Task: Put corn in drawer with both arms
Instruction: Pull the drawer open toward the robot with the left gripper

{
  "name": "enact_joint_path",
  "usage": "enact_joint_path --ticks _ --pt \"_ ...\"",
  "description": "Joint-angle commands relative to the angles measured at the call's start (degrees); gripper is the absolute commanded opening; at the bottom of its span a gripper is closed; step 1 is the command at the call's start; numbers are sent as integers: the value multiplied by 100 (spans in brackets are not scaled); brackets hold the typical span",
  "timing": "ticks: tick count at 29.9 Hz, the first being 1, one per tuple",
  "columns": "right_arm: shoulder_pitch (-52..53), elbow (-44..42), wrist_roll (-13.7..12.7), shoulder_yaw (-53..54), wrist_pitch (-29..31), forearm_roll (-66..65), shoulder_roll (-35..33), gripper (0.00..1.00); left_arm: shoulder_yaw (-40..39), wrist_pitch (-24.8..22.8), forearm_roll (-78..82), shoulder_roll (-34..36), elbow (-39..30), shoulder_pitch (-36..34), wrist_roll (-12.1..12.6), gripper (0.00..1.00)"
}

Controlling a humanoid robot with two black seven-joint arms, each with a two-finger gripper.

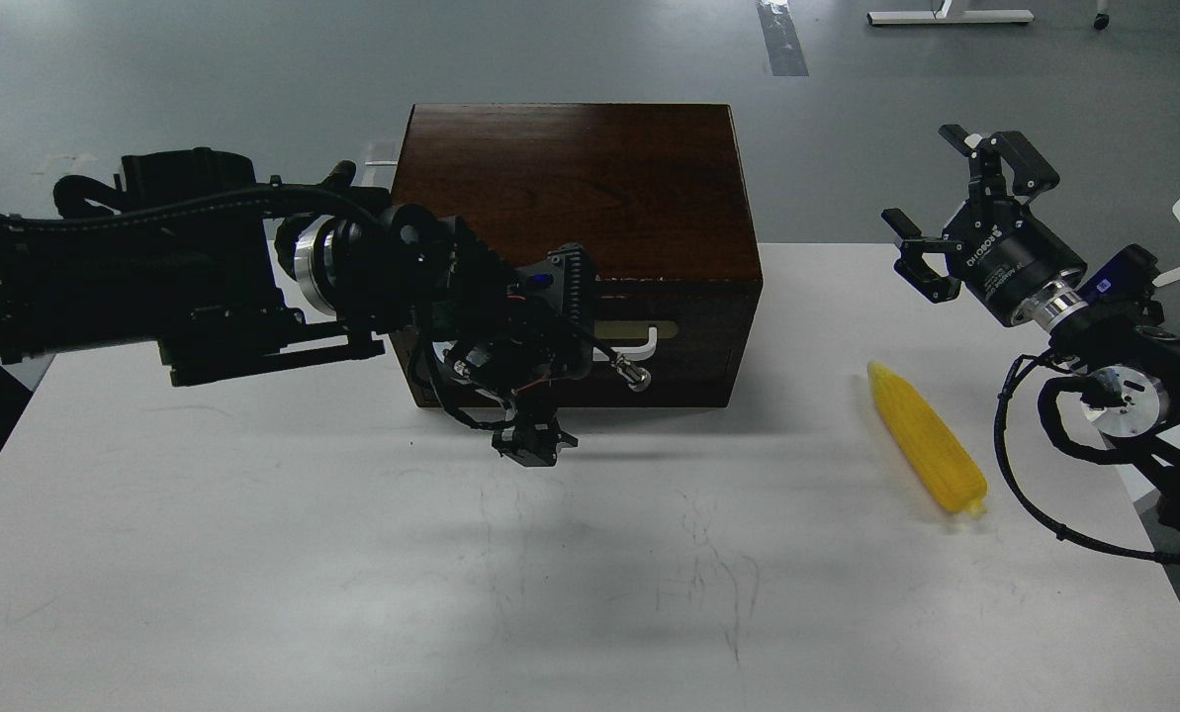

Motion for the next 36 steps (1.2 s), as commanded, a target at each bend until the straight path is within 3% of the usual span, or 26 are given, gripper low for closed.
enact_joint_path --ticks 1,20,36 --pt "0 0 0 0 0 -1 -12 100 3 0 -1 16 -246 -3 0 98" --pt "-35 9 0 -18 0 -1 -64 100 -5 0 -1 429 -1459 -30 0 98" --pt "-79 9 0 -27 0 -9 -64 100 -5 0 -1 473 -1468 -372 0 98"
